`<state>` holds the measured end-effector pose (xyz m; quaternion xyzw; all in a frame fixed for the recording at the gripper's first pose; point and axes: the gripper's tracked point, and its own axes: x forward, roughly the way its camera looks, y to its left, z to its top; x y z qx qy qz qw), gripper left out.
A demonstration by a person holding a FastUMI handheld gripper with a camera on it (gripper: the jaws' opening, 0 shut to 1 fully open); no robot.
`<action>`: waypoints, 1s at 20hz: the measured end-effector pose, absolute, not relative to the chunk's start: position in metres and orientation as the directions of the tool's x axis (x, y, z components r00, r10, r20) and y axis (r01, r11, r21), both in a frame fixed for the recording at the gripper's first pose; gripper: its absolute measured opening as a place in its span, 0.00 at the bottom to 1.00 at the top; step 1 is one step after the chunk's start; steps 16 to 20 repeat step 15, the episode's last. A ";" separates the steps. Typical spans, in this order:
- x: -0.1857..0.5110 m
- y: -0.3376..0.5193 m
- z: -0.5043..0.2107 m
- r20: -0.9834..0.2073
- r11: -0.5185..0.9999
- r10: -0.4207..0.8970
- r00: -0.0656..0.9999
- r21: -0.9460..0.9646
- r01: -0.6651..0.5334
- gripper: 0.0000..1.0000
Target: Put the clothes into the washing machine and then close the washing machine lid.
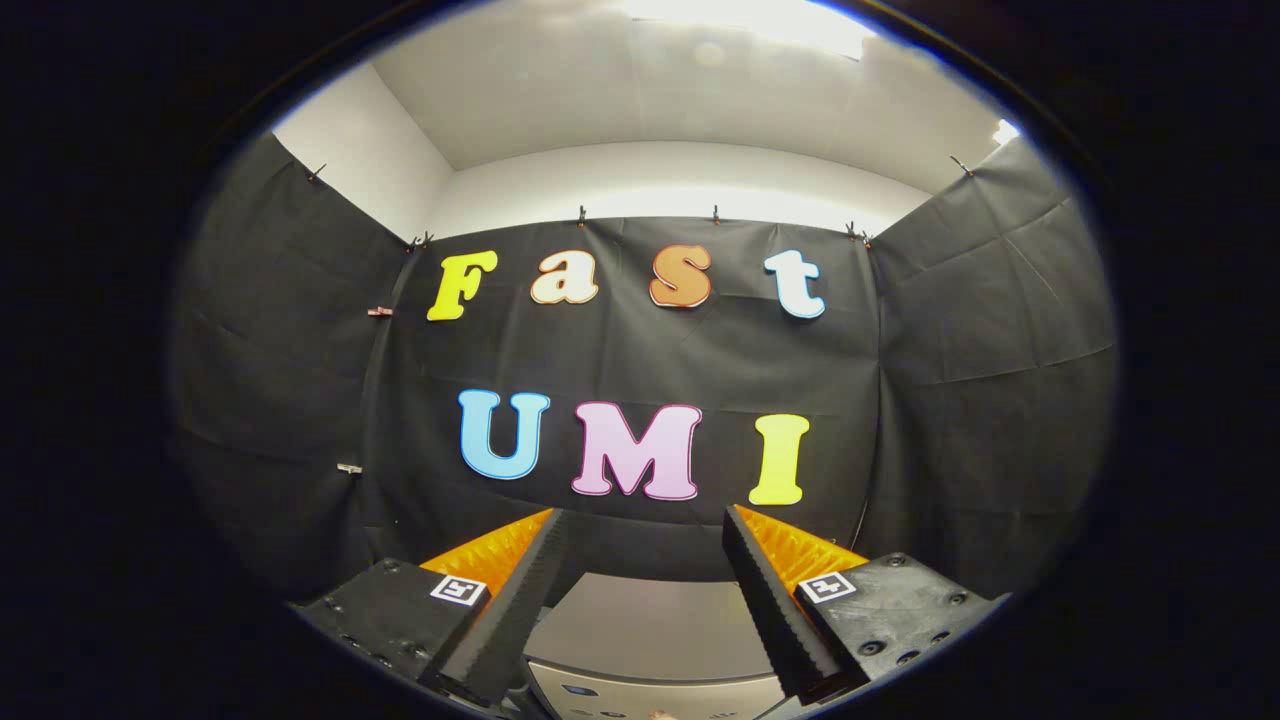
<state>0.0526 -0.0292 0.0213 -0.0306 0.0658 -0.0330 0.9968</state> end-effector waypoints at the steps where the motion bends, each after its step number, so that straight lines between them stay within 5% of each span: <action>1: 0.052 -0.030 0.023 -0.129 0.996 -0.070 0.989 -0.063 0.062 0.97; 20: 0.048 -0.026 0.016 -0.159 0.996 -0.066 0.985 -0.063 0.057 0.98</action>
